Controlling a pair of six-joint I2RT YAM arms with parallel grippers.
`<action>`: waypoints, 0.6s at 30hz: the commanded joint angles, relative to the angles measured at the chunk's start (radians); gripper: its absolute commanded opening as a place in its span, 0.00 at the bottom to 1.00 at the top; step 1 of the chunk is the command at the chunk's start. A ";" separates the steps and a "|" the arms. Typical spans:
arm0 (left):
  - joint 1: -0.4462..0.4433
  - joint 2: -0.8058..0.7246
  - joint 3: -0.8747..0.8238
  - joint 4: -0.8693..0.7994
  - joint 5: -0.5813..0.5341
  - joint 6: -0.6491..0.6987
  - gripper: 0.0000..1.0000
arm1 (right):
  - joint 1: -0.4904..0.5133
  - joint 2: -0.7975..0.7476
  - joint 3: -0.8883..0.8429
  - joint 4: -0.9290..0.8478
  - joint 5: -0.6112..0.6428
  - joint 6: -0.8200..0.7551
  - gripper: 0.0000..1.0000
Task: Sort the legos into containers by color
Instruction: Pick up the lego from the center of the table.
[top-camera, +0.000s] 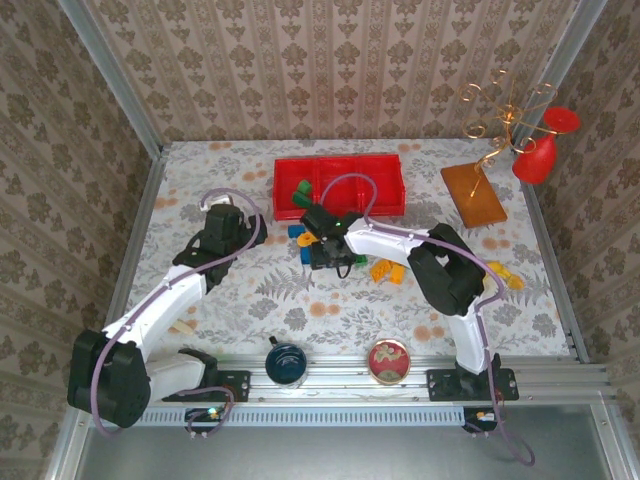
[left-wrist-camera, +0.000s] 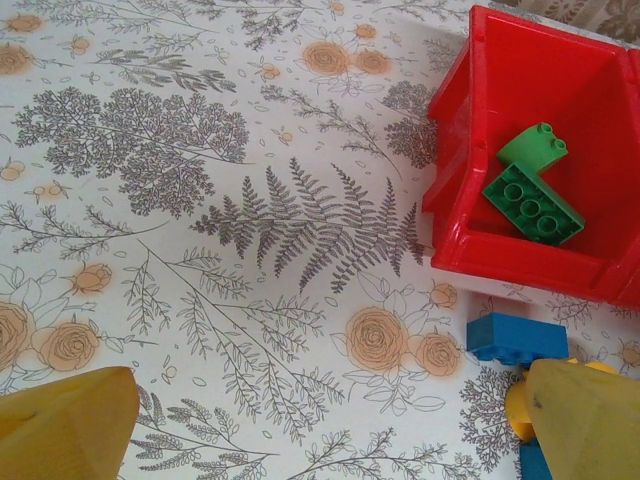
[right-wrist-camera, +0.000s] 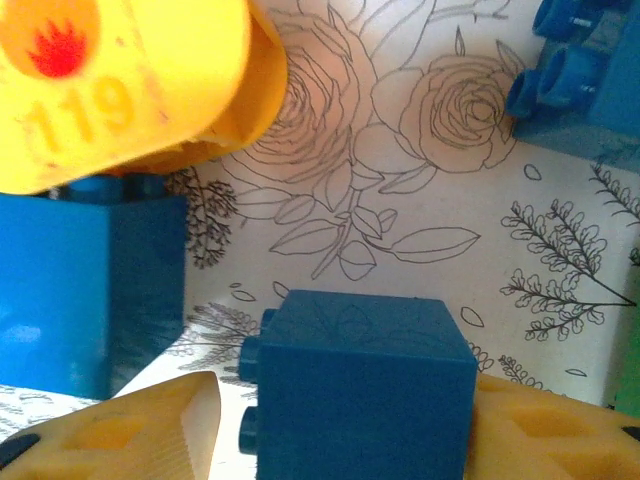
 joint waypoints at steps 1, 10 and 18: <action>0.012 -0.020 -0.009 0.017 0.016 -0.020 1.00 | 0.000 0.023 0.018 -0.047 0.012 -0.008 0.56; 0.018 -0.013 -0.006 0.019 0.025 -0.024 1.00 | 0.000 0.013 0.011 -0.058 0.021 -0.009 0.40; 0.018 -0.014 -0.007 0.019 0.027 -0.023 1.00 | 0.000 -0.042 -0.012 -0.043 0.030 -0.006 0.32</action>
